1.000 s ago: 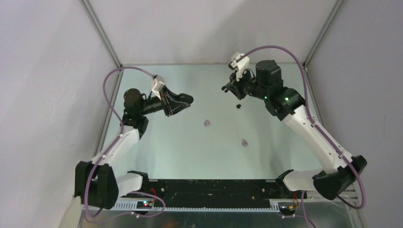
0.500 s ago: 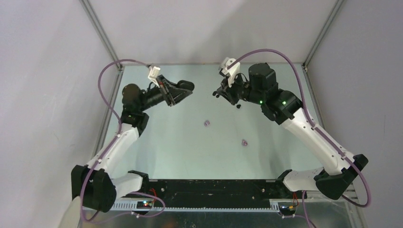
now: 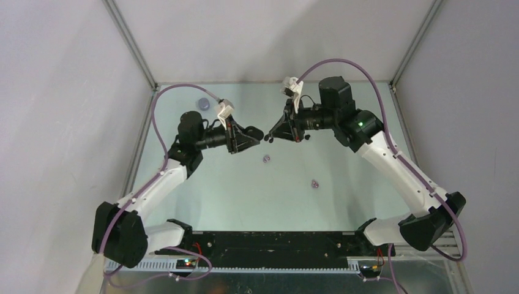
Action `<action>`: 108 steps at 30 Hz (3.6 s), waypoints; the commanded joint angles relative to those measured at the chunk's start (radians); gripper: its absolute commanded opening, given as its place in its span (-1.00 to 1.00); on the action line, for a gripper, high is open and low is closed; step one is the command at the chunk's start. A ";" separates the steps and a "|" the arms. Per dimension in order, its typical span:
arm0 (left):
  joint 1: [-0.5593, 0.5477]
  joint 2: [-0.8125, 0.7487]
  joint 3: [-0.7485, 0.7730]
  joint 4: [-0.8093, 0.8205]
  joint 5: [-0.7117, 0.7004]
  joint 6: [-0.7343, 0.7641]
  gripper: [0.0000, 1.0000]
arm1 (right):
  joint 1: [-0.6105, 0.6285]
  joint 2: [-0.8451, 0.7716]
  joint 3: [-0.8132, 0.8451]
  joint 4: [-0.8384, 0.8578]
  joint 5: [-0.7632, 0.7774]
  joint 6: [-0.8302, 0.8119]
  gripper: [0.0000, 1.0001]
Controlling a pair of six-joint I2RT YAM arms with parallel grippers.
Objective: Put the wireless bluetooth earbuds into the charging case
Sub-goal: Open the charging case to the charging case, then insert the right earbud into the right side groove of the charging case.
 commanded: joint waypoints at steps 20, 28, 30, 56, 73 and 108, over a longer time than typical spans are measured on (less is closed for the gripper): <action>-0.026 -0.051 -0.009 0.064 0.234 0.059 -1.00 | 0.039 0.075 -0.066 0.115 -0.121 0.055 -0.88; -0.034 -0.053 -0.006 0.052 0.266 0.070 -1.00 | 0.039 0.063 -0.085 0.139 0.000 0.051 -0.91; -0.034 -0.052 -0.005 0.046 0.266 0.074 -1.00 | 0.038 0.059 -0.088 0.141 0.014 0.049 -0.91; -0.038 -0.035 0.002 0.043 0.267 0.066 -1.00 | 0.005 -0.031 -0.110 0.153 0.076 0.011 -0.92; -0.035 -0.003 -0.005 0.145 0.196 -0.084 -1.00 | 0.099 -0.098 -0.117 0.124 0.276 -0.076 -0.95; -0.026 0.002 0.001 0.226 0.226 -0.272 -1.00 | 0.235 -0.099 -0.138 0.176 0.563 -0.188 -0.98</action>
